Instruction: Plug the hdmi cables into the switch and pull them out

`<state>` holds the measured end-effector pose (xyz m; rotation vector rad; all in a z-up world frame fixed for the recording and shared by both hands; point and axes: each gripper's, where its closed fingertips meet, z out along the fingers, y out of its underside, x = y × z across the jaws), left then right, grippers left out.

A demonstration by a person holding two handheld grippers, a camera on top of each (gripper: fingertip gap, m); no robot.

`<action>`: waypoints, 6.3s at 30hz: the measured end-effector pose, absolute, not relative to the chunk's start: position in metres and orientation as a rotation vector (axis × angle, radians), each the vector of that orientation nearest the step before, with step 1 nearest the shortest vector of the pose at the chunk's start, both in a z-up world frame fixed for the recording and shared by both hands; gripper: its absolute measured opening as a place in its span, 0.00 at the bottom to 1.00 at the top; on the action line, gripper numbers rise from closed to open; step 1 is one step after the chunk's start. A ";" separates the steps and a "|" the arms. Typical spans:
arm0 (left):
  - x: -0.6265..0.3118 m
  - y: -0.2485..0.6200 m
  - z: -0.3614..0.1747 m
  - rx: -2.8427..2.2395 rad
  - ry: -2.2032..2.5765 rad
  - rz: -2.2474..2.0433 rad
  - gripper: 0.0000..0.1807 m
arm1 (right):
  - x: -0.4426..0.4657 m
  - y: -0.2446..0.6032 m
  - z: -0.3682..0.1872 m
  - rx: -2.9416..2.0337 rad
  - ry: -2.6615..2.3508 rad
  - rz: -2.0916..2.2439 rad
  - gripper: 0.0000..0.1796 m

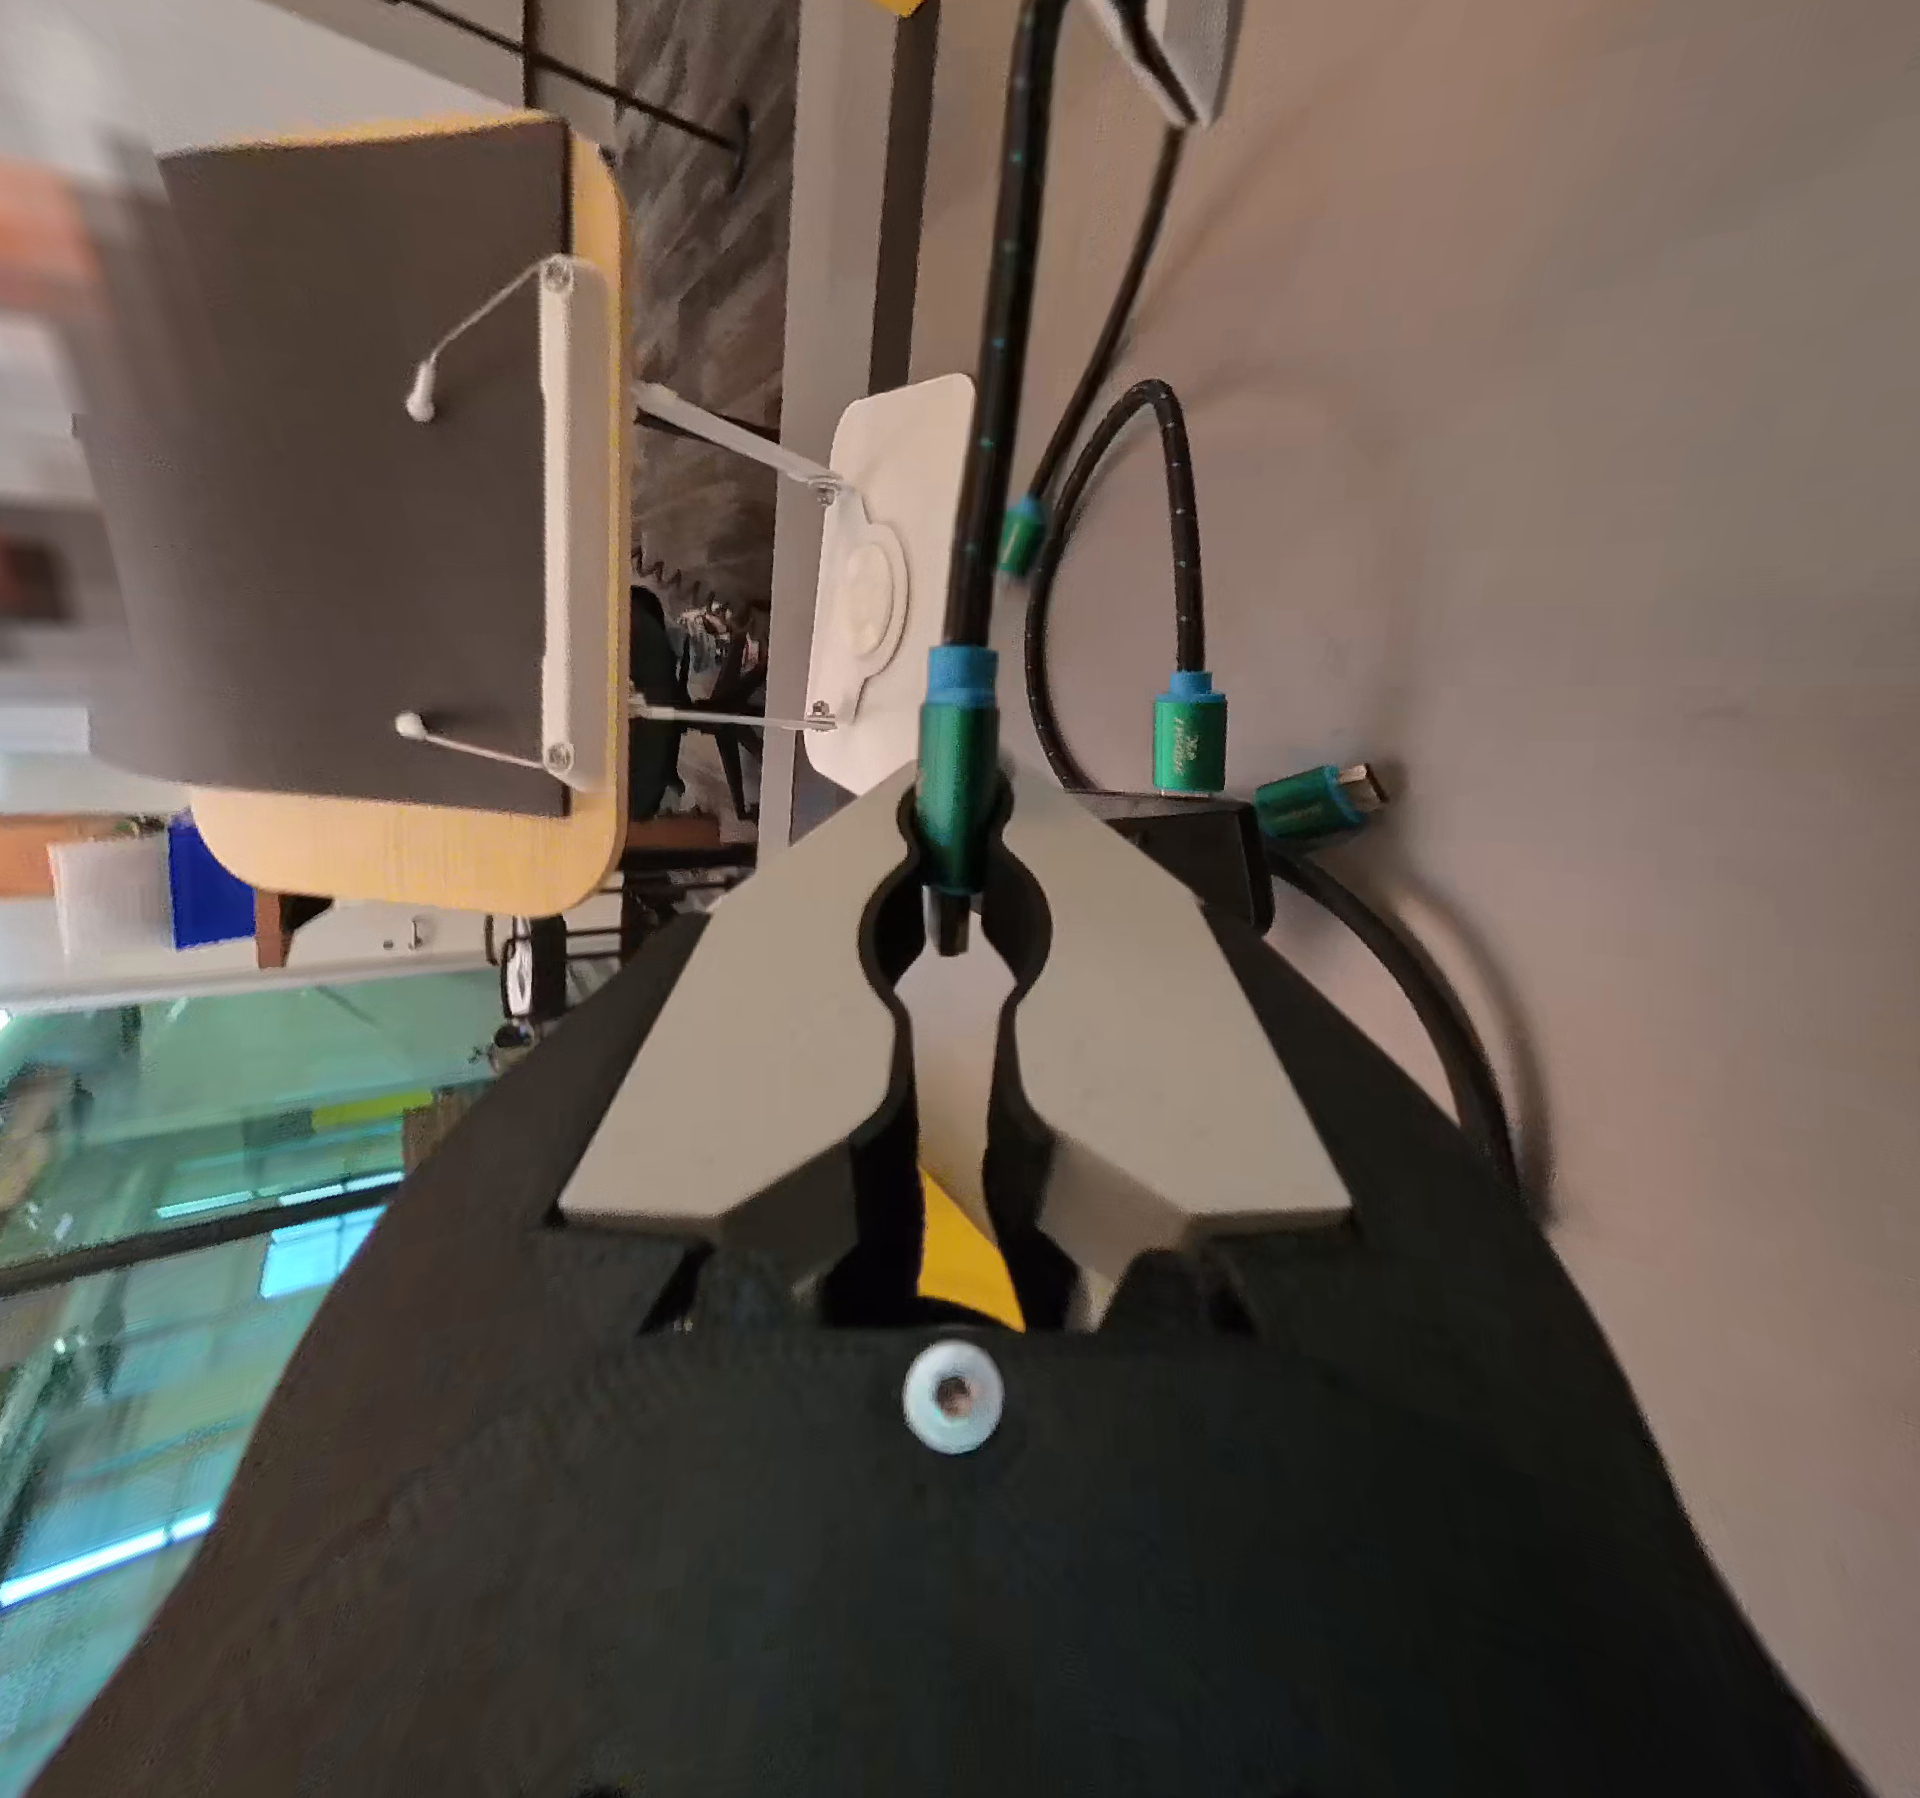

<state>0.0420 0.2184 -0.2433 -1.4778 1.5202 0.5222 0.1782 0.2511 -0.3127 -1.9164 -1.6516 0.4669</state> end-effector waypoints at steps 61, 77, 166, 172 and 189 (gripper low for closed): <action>0.043 0.286 -0.150 -1.468 1.130 0.279 0.00 | 0.169 0.190 -0.244 -1.738 -1.611 1.175 0.03; 0.054 0.317 -0.218 -1.500 1.306 0.700 0.02 | 0.145 0.142 -0.256 -1.973 -1.217 1.742 0.02; 0.144 0.212 -0.238 -2.035 0.952 -1.571 0.22 | 0.141 0.224 -0.271 -1.382 -1.534 0.343 0.04; 0.138 0.212 -0.255 -2.141 0.815 -1.680 0.12 | 0.134 0.216 -0.279 -1.315 -1.559 0.201 0.04; 0.138 0.199 -0.238 -1.932 0.789 -1.800 0.07 | 0.134 0.215 -0.240 -1.287 -1.394 0.436 0.22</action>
